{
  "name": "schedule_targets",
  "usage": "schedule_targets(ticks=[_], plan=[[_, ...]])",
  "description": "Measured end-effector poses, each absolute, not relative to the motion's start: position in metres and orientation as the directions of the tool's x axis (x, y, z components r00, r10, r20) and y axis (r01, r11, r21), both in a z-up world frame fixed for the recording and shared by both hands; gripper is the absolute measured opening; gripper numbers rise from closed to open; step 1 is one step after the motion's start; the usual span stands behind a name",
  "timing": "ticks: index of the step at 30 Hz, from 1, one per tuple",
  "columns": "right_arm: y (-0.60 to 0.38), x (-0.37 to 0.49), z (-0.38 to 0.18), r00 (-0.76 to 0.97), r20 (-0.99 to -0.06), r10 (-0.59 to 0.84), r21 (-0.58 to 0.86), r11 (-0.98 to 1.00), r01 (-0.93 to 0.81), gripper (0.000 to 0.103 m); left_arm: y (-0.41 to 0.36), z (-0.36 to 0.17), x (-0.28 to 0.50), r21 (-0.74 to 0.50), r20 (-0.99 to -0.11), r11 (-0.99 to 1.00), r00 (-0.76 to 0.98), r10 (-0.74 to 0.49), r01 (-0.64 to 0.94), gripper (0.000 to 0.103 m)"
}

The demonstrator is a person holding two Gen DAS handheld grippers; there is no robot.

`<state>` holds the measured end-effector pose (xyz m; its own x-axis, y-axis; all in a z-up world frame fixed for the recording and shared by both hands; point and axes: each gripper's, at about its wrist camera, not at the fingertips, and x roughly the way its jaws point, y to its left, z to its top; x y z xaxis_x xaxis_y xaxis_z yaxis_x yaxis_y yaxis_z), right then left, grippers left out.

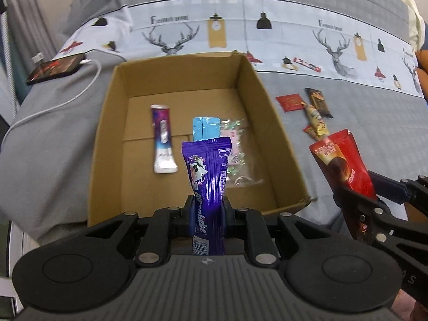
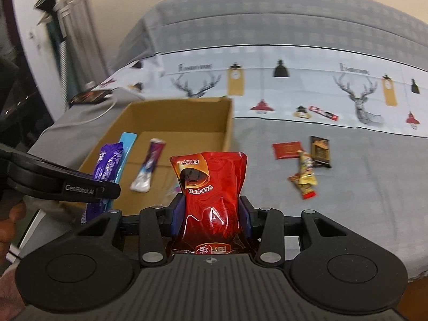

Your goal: Organize snacks

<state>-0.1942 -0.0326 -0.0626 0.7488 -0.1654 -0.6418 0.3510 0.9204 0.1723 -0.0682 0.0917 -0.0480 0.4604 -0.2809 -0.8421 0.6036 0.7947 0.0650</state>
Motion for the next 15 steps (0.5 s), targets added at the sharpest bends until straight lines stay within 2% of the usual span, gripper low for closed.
schedule_targets(ticks=[8, 15], plan=[[-0.005, -0.2, -0.052, 0.77, -0.617, -0.166, 0.12, 0.946, 0.3, 0.045, 0.113, -0.043, -0.081, 0.045, -0.825, 0.81, 0.479, -0.299, 0.585, 0.019], [0.003, -0.202, -0.05, 0.754, -0.631, -0.182, 0.084, 0.95, 0.299, 0.045, 0.114, -0.039, -0.085, 0.006, -0.813, 0.799, 0.468, -0.346, 0.601, 0.019]])
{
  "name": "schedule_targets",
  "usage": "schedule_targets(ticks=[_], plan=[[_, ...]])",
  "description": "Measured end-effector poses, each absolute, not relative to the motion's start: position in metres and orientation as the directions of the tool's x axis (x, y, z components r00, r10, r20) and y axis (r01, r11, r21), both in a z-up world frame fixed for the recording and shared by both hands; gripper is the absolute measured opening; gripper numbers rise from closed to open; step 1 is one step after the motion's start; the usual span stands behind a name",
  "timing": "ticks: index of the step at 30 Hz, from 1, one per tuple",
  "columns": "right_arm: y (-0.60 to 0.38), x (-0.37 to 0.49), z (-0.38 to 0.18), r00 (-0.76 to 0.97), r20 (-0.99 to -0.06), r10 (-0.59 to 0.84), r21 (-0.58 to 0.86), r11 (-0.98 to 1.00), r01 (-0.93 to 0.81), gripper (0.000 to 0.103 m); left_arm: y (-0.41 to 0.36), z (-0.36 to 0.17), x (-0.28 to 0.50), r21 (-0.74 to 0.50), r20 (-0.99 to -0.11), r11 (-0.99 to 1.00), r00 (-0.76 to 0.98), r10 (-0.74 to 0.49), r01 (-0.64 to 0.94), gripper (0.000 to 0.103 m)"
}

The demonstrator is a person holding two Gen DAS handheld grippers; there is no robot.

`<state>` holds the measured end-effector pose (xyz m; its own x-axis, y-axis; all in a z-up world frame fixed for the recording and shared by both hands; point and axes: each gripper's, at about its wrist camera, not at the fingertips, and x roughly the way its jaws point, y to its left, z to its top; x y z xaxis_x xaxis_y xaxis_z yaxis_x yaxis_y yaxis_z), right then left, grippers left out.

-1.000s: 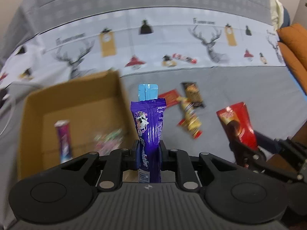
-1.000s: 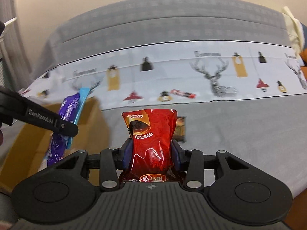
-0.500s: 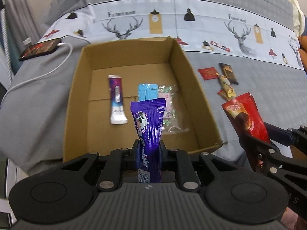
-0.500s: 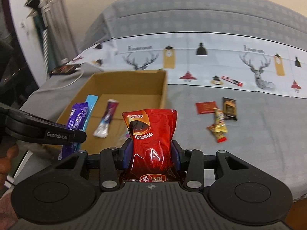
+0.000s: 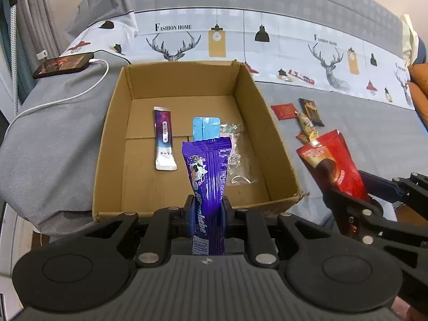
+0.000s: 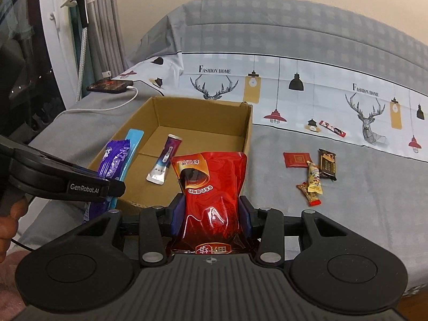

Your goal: Organize snacks

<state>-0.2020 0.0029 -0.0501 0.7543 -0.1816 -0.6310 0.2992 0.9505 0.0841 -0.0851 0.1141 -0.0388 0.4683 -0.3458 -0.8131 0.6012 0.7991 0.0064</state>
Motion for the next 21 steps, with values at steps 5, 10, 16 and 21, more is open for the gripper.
schedule_targets(ticks=[5, 10, 16, 21], plan=[[0.005, -0.197, -0.045, 0.769, -0.618, -0.165, 0.089, 0.957, 0.277, 0.045, 0.117, -0.03, -0.085, 0.02, -0.803, 0.815, 0.495, -0.333, 0.58, 0.019], [0.007, -0.188, -0.048, 0.767, -0.629, -0.129, 0.113, 0.961, 0.254, 0.045, 0.125, -0.03, -0.081, 0.029, -0.812, 0.837, 0.502, -0.299, 0.546, 0.019], [0.008, -0.193, -0.049, 0.771, -0.62, -0.144, 0.081, 0.966, 0.246, 0.045, 0.124, -0.03, -0.077, 0.004, -0.804, 0.84, 0.501, -0.32, 0.543, 0.019], [0.006, -0.186, -0.051, 0.756, -0.634, -0.159, 0.078, 0.96, 0.268, 0.045, 0.126, -0.037, -0.068, 0.003, -0.816, 0.838, 0.485, -0.313, 0.545, 0.019]])
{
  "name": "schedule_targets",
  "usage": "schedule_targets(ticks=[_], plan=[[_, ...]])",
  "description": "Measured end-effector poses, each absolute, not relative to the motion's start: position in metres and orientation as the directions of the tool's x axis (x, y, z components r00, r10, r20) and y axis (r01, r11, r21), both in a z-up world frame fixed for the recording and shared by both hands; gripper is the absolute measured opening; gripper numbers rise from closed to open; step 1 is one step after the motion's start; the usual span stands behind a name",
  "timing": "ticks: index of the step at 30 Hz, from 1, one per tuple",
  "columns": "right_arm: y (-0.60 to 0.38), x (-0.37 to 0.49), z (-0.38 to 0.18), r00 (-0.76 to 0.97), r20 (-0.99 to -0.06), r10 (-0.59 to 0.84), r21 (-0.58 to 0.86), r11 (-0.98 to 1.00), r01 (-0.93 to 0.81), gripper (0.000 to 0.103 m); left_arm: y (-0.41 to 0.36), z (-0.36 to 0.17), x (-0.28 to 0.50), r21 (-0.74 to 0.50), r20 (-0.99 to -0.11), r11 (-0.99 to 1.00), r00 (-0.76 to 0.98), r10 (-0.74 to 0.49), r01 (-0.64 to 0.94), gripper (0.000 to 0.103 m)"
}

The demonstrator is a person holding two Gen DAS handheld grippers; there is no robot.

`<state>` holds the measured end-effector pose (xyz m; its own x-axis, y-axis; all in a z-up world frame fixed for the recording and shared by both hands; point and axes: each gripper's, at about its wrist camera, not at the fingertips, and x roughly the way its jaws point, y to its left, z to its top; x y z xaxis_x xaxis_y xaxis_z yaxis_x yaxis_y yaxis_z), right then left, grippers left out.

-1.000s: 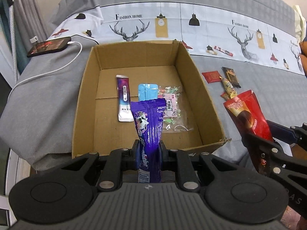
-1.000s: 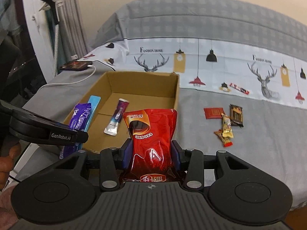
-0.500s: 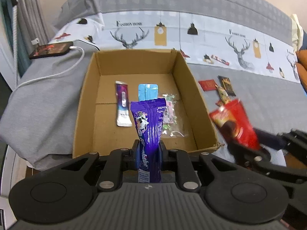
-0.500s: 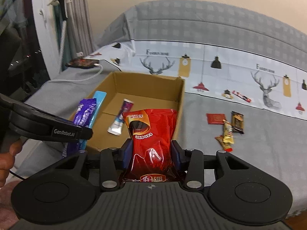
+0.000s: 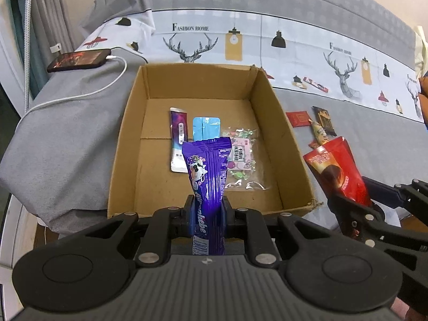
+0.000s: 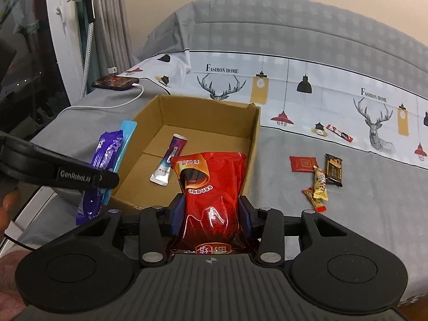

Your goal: Organize snacks

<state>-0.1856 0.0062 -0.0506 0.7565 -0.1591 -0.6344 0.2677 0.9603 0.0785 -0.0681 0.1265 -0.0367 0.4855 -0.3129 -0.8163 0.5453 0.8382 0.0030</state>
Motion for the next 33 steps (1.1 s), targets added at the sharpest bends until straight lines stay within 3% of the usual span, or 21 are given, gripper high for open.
schedule_targets(ticks=[33], plan=[[-0.025, -0.077, -0.081, 0.69, -0.709, -0.144, 0.065, 0.961, 0.267, 0.045, 0.094, -0.07, 0.045, 0.008, -0.843, 0.864, 0.467, -0.265, 0.503, 0.019]])
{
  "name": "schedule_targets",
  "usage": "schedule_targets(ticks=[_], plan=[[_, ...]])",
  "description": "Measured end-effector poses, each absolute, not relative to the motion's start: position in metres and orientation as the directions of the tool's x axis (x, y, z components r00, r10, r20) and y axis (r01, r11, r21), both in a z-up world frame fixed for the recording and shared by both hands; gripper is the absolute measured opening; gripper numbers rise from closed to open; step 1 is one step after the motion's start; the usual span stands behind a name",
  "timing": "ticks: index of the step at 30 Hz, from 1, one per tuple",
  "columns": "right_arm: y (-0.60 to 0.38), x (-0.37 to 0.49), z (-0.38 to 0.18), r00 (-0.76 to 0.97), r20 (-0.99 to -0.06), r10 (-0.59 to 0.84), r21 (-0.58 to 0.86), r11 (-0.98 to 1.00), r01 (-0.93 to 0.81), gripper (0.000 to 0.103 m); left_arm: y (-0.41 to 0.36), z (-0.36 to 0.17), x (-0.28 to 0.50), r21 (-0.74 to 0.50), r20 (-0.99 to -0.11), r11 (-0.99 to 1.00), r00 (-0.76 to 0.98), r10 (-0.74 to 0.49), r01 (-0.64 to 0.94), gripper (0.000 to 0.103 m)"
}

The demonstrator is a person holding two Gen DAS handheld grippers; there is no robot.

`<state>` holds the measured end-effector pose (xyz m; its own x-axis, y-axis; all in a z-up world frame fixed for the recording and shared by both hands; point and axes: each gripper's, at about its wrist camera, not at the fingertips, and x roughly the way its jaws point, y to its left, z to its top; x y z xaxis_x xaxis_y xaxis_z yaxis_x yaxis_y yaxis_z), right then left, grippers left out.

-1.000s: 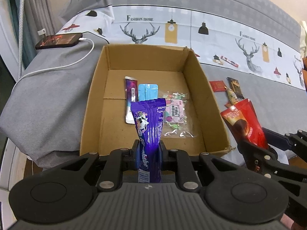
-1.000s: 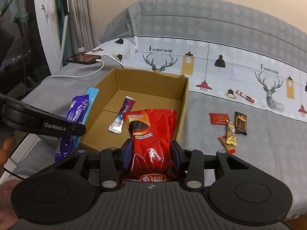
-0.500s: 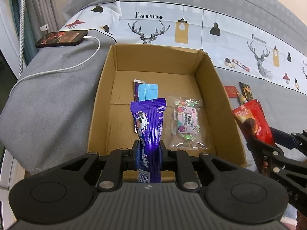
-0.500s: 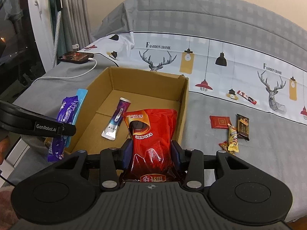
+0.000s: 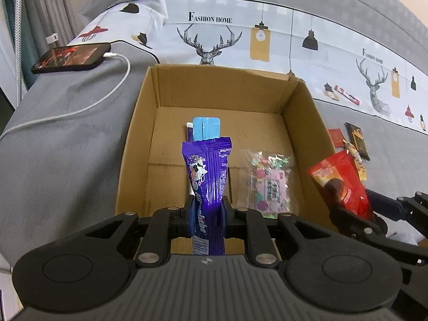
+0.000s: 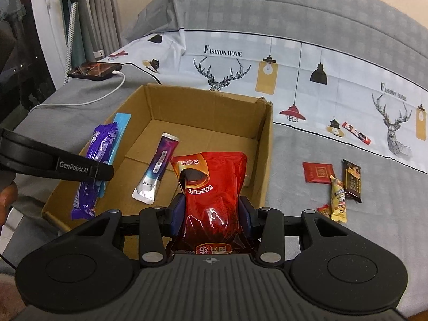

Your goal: Organize snacks

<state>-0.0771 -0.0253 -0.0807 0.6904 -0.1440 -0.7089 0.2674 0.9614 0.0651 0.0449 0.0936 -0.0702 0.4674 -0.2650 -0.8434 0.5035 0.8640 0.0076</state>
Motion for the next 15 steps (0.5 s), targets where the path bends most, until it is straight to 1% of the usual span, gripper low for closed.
schedule_targets(ticks=[15], plan=[[-0.033, -0.026, -0.106, 0.665, -0.735, -0.131, 0.057, 0.966, 0.254, 0.045, 0.07, -0.105, 0.089, 0.034, -0.868, 0.865, 0.444, -0.223, 0.501, 0.019]])
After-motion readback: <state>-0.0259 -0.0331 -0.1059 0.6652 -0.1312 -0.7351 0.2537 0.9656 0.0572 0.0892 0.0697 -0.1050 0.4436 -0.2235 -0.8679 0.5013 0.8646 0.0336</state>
